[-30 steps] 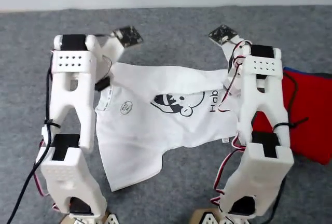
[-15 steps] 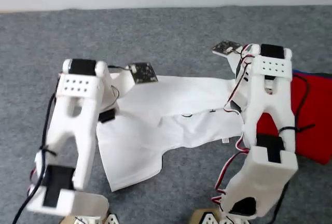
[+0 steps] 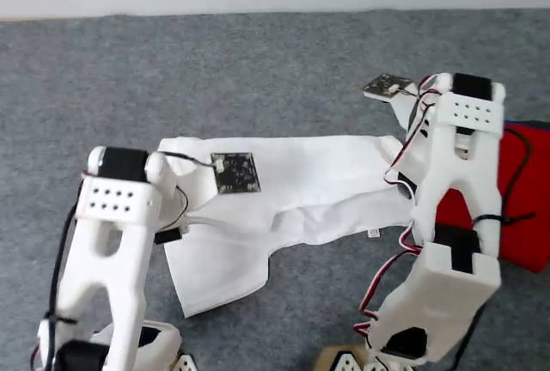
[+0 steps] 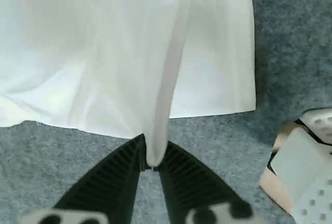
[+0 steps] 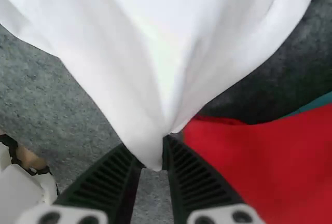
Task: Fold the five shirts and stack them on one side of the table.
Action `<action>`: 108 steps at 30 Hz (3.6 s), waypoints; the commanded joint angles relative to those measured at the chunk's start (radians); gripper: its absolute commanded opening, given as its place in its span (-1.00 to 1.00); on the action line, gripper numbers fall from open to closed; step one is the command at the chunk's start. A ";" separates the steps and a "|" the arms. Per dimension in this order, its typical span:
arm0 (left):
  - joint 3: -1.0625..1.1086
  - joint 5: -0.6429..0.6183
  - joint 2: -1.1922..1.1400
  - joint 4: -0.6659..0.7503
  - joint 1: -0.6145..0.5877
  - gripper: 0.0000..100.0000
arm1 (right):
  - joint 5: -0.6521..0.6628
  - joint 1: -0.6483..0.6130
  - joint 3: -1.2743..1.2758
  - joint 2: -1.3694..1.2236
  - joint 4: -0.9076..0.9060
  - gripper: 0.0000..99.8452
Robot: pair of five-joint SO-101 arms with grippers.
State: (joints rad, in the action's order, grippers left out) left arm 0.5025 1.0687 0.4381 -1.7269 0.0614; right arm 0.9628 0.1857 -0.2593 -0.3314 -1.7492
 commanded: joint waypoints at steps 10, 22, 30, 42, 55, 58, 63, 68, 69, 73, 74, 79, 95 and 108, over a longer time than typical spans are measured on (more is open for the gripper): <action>0.177 0.123 0.288 -0.029 -0.043 -1.00 | 0.057 -0.016 0.101 0.162 -0.039 -0.98; 0.286 0.114 0.328 -0.029 -0.048 -1.00 | 0.052 -0.044 0.322 0.222 0.053 -0.98; 0.337 0.118 0.328 -0.031 -0.037 -1.00 | 0.052 -0.045 0.385 0.220 0.110 -0.98; 0.369 0.117 0.318 -0.025 0.011 -1.00 | 0.052 -0.048 0.385 0.219 0.127 -0.98; 0.378 0.002 0.328 0.046 -0.009 -0.99 | 0.051 -0.048 0.385 0.219 0.127 -0.98; 0.377 -0.084 0.328 0.054 -0.014 -0.91 | 0.040 -0.048 0.385 0.219 0.127 -0.98; 0.377 -0.107 0.328 0.058 -0.009 -0.82 | 0.018 -0.048 0.384 0.219 0.125 -0.98; 0.375 -0.107 0.328 0.060 -0.006 -0.73 | 0.018 -0.048 0.384 0.219 0.125 -0.98; 0.375 -0.107 0.328 0.060 -0.005 -0.71 | 0.018 -0.048 0.384 0.219 0.127 -0.98; 0.375 -0.109 0.328 0.068 -0.012 -0.64 | 0.018 -0.048 0.384 0.219 0.127 -0.98; 0.377 -0.109 0.328 0.075 -0.012 -0.64 | 0.018 -0.048 0.384 0.219 0.127 -0.98; 0.386 -0.109 0.328 0.169 -0.014 -0.65 | 0.018 -0.048 0.384 0.219 0.127 -0.98; 0.383 -0.333 0.328 0.474 -0.028 -0.99 | -0.031 -0.042 0.384 0.219 0.116 -0.90; 0.535 -0.371 0.327 0.744 -0.216 -0.73 | -0.124 -0.136 0.311 0.285 0.087 -0.49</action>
State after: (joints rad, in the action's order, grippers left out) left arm 1.0288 0.7035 0.7480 -1.0518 -0.1381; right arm 0.8707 0.0936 0.1243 -0.1320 -1.6479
